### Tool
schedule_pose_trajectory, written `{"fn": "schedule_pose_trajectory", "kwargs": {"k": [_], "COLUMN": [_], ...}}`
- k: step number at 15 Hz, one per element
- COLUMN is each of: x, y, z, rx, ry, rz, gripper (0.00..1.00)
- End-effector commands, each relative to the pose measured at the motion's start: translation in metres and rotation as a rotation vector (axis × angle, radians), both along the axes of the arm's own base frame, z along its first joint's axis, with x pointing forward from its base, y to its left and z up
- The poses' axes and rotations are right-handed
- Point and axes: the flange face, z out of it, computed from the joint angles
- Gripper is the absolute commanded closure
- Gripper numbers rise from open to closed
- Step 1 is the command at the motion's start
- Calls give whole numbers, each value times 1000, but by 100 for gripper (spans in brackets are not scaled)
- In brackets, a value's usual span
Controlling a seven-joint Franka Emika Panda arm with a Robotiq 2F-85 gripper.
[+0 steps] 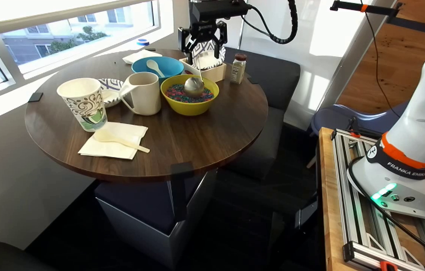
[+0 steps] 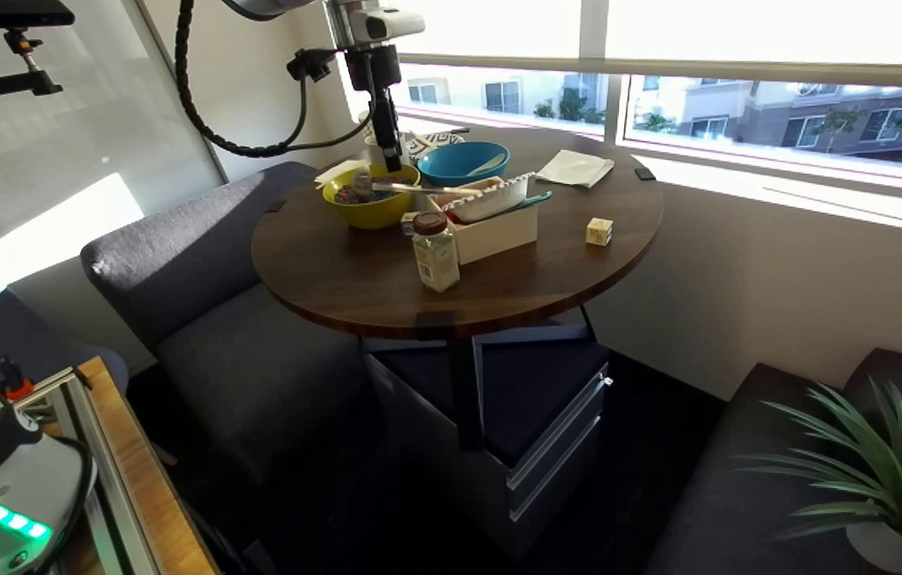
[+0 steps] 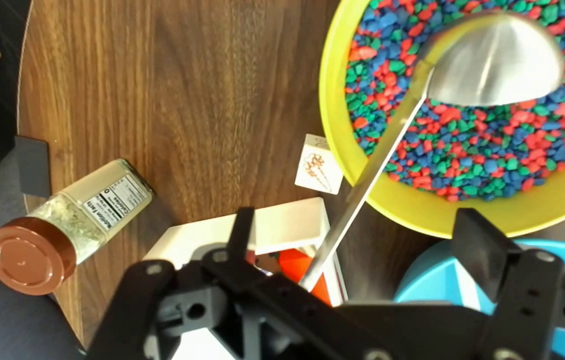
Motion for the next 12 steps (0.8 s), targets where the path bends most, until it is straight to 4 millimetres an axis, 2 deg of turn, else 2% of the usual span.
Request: {"fn": "schedule_pose_trajectory", "kwargs": {"k": [1,10,12], "x": [0,9,12], "y": [0,6,8], "z": [1,-24,-28], "rx": [1,-31,-35], "ry": [1,123,143], "rz": [0,-113,-124], "gripper": [0,0,17]}}
